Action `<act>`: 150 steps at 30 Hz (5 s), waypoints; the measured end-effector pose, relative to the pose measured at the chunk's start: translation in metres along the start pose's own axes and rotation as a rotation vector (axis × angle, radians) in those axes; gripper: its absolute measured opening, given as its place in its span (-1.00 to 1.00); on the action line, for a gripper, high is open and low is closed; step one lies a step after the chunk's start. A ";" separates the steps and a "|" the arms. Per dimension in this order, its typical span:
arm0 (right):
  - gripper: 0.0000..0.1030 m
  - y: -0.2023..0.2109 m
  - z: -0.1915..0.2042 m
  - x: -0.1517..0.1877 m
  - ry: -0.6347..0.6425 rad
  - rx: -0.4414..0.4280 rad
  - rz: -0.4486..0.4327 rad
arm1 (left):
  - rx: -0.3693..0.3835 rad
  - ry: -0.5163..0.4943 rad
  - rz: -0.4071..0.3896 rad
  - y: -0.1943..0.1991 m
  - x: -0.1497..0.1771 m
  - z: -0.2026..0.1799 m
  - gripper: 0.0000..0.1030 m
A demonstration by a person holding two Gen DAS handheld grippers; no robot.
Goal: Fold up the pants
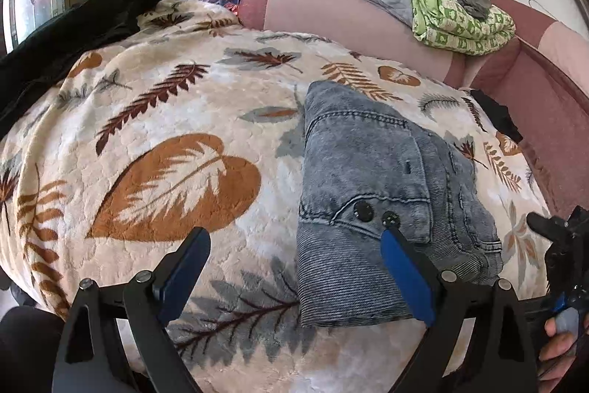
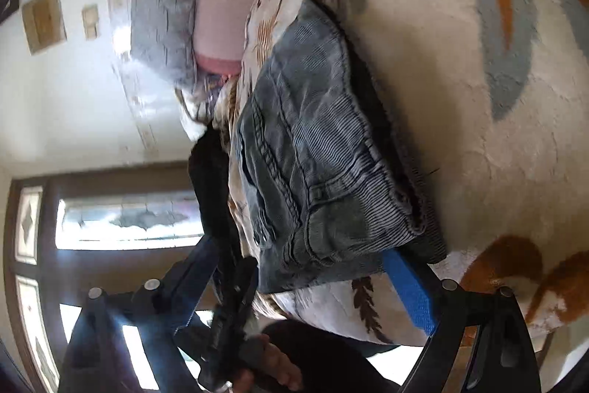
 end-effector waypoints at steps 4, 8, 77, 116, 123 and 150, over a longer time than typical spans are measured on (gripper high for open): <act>0.55 0.002 -0.012 -0.005 -0.079 -0.007 -0.037 | 0.005 0.001 0.000 -0.002 0.001 -0.001 0.83; -0.61 0.001 -0.028 -0.008 -0.122 0.049 -0.025 | 0.003 -0.014 -0.001 -0.004 0.001 -0.003 0.83; 0.42 -0.014 0.082 -0.025 0.328 0.521 0.066 | -0.010 -0.125 0.060 -0.028 -0.003 -0.020 0.86; -0.70 -0.276 0.200 -0.124 0.732 1.263 0.545 | 0.379 0.177 0.241 -0.057 -0.031 0.002 0.11; -0.79 -0.260 0.195 -0.130 0.759 1.293 0.414 | 0.343 0.146 0.217 -0.053 -0.026 -0.005 0.01; 0.18 -0.184 0.222 -0.128 0.662 1.027 0.145 | 0.334 0.147 0.202 -0.046 -0.023 0.005 0.20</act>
Point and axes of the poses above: each gripper's, at about its wrist camera, not at the fingertips, and y roughly against the way its jaws point, z to its left, x to its underside, the point moved 1 cm from there along -y, roughly the way its jaws point, and after that the axes turned 13 degrees about z, right-handed, at the moved point
